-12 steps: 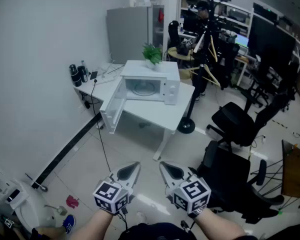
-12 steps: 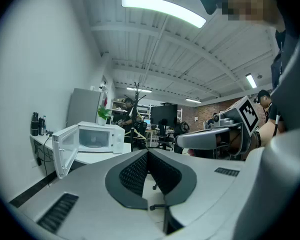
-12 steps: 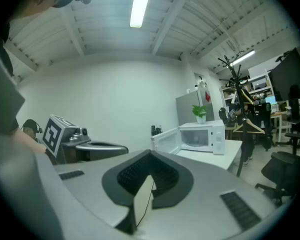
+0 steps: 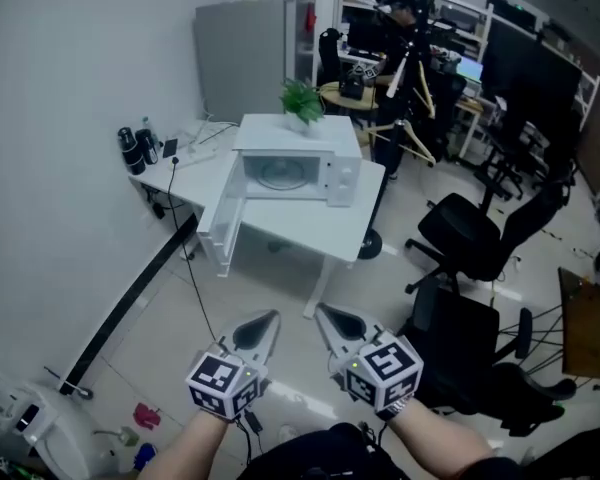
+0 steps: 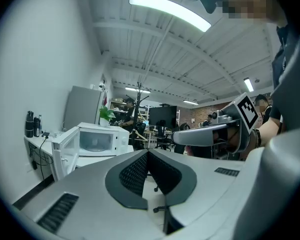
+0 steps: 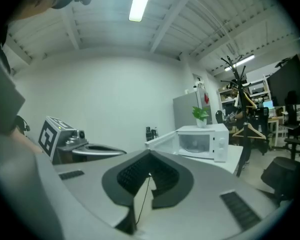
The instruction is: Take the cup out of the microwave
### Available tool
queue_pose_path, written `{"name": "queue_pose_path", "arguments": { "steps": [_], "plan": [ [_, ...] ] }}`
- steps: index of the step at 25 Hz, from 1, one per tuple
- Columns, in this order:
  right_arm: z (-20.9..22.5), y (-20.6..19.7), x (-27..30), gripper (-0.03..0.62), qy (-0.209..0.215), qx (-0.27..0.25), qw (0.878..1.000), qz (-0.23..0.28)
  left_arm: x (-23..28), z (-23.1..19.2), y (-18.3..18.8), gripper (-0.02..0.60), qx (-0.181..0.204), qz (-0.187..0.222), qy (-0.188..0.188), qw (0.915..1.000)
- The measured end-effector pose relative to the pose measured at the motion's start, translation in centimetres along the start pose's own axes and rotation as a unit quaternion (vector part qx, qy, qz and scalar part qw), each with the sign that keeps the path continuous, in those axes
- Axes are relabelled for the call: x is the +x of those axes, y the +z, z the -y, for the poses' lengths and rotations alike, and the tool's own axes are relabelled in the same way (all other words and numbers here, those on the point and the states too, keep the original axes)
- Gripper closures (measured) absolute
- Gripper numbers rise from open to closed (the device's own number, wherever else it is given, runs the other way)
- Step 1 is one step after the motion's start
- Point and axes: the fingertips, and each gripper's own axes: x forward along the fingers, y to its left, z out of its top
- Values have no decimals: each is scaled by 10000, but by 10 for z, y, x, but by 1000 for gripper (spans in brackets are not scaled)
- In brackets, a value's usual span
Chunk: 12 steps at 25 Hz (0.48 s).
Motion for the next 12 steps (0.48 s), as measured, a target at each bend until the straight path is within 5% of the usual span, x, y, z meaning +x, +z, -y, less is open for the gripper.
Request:
{"name": "queue_pose_path", "arguments": {
  "steps": [12],
  "plan": [
    [50, 7, 61, 591, 146, 122, 9998, 43, 60, -49, 2, 580, 9, -169, 152, 9997]
  ]
}}
